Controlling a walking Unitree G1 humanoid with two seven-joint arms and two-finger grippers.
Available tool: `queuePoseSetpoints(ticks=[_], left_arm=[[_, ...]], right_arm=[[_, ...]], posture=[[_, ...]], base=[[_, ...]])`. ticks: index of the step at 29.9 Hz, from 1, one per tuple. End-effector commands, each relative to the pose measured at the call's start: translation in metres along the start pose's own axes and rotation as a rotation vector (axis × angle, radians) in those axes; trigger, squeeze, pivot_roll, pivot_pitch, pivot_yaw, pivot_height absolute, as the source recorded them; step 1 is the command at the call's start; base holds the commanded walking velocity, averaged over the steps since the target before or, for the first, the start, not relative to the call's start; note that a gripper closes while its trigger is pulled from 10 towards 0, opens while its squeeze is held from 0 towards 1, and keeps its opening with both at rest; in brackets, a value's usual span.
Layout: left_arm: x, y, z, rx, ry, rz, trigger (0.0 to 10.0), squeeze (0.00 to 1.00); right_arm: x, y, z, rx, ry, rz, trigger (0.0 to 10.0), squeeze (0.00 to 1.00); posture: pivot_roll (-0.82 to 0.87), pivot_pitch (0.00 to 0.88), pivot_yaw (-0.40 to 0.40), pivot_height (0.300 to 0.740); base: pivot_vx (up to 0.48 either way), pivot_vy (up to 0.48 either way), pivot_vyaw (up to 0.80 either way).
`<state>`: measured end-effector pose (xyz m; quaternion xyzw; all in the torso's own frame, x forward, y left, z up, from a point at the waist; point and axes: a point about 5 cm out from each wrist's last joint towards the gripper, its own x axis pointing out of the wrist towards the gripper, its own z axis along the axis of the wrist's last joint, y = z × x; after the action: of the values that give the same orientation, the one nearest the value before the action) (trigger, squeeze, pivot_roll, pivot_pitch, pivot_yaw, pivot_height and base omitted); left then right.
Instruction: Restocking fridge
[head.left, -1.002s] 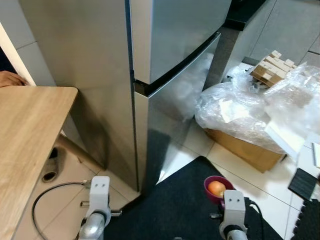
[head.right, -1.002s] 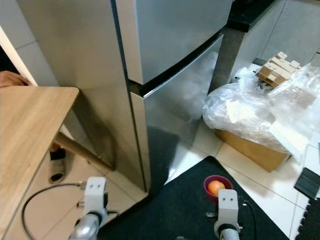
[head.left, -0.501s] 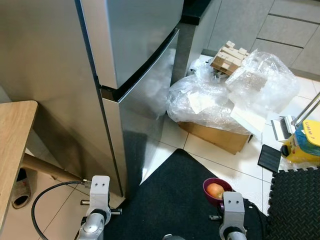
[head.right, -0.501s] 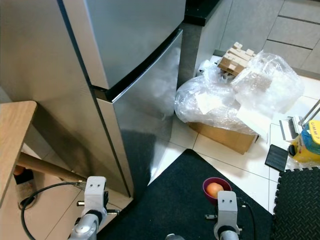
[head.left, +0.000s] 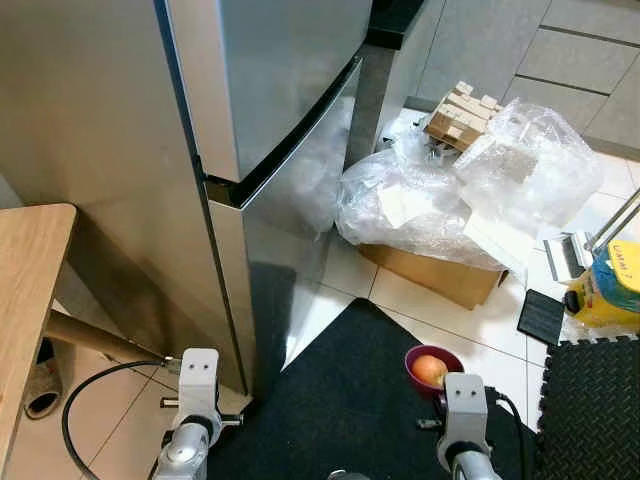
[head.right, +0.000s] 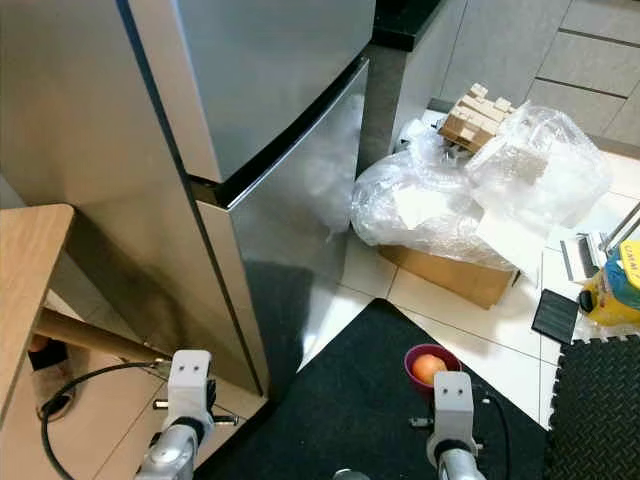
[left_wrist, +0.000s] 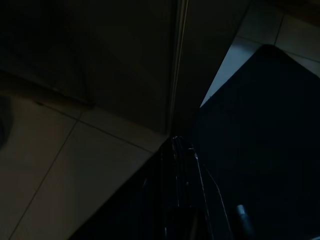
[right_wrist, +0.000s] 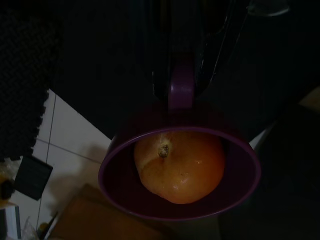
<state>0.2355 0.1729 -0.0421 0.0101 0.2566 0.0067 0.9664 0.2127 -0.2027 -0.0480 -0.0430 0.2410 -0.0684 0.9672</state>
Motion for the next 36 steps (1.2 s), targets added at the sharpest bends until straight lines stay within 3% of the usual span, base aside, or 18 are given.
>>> queuePoseSetpoints(ticks=[1, 27, 32, 36], left_arm=[[-0.001, 0.000, -0.003, 0.006, 0.021, -0.001, 10.0, 0.00], [0.003, 0.007, 0.004, 0.031, 0.009, 0.000, 10.0, 0.00], [0.001, 0.010, 0.003, -0.002, -0.014, 0.034, 10.0, 0.00], [-0.001, 0.009, 0.003, -0.022, -0.025, 0.049, 10.0, 0.00]], right_arm=[[0.001, -0.005, 0.000, -0.009, 0.006, -0.013, 10.0, 0.00], [0.008, -0.001, 0.012, -0.001, -0.015, -0.008, 10.0, 0.00], [0.007, 0.004, 0.010, 0.002, -0.009, 0.016, 10.0, 0.00], [0.006, 0.005, 0.007, -0.010, -0.003, 0.030, 10.0, 0.00]], posture=[[-0.17, 0.062, -0.003, 0.731], [-0.13, 0.049, 0.010, 0.731], [-0.06, 0.078, -0.058, 0.731], [-0.05, 0.084, -0.069, 0.731]], base=[[0.000, 0.000, 0.00], [0.000, 0.000, 0.00], [0.000, 0.000, 0.00], [0.000, 0.000, 0.00]])
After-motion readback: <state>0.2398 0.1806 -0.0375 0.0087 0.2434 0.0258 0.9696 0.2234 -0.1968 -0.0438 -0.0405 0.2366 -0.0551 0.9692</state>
